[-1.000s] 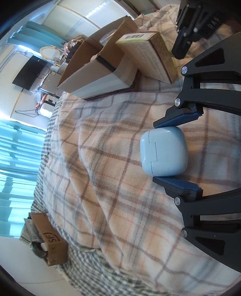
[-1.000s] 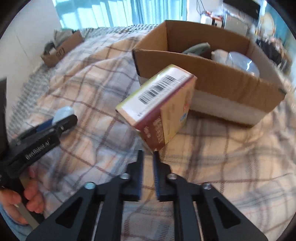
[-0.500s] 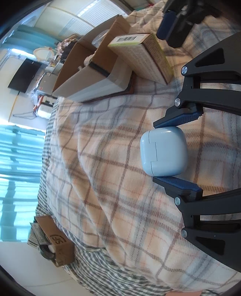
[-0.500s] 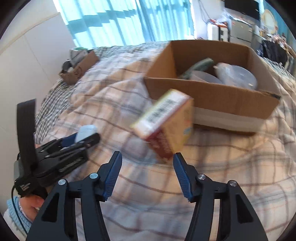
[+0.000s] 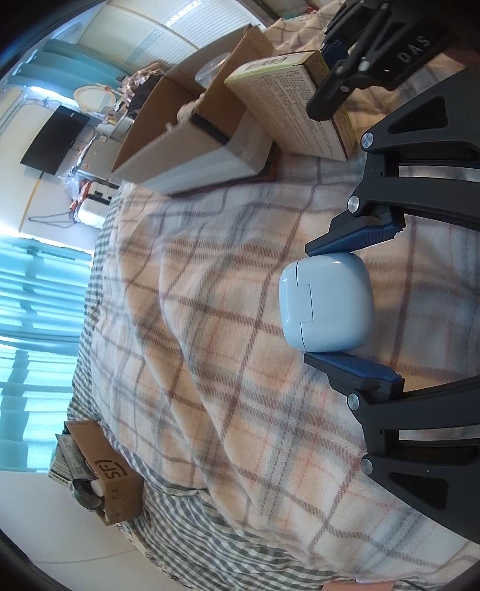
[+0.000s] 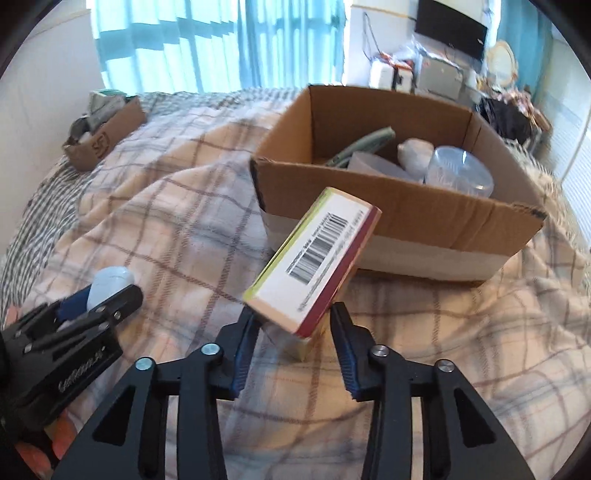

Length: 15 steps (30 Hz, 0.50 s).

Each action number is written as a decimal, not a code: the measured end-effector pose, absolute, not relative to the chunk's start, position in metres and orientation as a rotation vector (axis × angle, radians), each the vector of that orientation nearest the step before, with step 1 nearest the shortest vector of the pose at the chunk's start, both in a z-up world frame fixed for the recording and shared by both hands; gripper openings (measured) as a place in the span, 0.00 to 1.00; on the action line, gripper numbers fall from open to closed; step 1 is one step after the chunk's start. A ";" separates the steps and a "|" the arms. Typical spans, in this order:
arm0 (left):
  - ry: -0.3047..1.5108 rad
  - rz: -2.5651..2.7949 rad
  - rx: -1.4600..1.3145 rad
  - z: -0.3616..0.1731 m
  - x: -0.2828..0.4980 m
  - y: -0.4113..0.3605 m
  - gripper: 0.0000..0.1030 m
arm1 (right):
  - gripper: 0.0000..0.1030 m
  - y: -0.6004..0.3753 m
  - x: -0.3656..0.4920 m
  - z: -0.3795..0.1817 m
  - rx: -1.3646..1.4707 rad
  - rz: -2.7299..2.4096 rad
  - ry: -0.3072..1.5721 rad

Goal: Organize objects
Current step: 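Grasp the medicine box with the right gripper, then release the earbud case with the left gripper while the right drops the medicine box into the box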

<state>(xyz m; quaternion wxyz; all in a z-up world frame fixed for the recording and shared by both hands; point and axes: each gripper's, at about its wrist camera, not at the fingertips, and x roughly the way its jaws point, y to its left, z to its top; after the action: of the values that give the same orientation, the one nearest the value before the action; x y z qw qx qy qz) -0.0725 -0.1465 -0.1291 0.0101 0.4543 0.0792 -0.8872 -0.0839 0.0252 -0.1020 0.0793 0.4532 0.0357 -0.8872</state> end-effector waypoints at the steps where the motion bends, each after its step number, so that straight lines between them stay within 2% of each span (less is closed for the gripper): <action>1: 0.240 -2.774 1.417 -0.125 -0.070 -0.144 0.50 | 0.36 0.027 -0.079 -0.099 1.346 -2.647 0.100; 5: 0.248 -2.811 1.400 -0.102 -0.059 -0.131 0.50 | 0.35 0.043 -0.059 -0.074 1.257 -2.638 0.016; 10: 0.244 -2.887 1.337 -0.051 -0.056 -0.104 0.50 | 0.35 0.084 -0.034 -0.012 1.045 -2.633 -0.088; 15: 0.180 -3.003 1.252 0.000 -0.072 -0.066 0.50 | 0.35 0.128 -0.034 0.041 0.913 -2.672 -0.053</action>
<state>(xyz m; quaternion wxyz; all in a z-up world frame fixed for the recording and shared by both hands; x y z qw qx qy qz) -0.0717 -0.0657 0.0003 -0.0584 0.3837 0.0551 -0.9200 -0.0344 0.1282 0.0409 0.1580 0.3193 -0.0186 -0.9342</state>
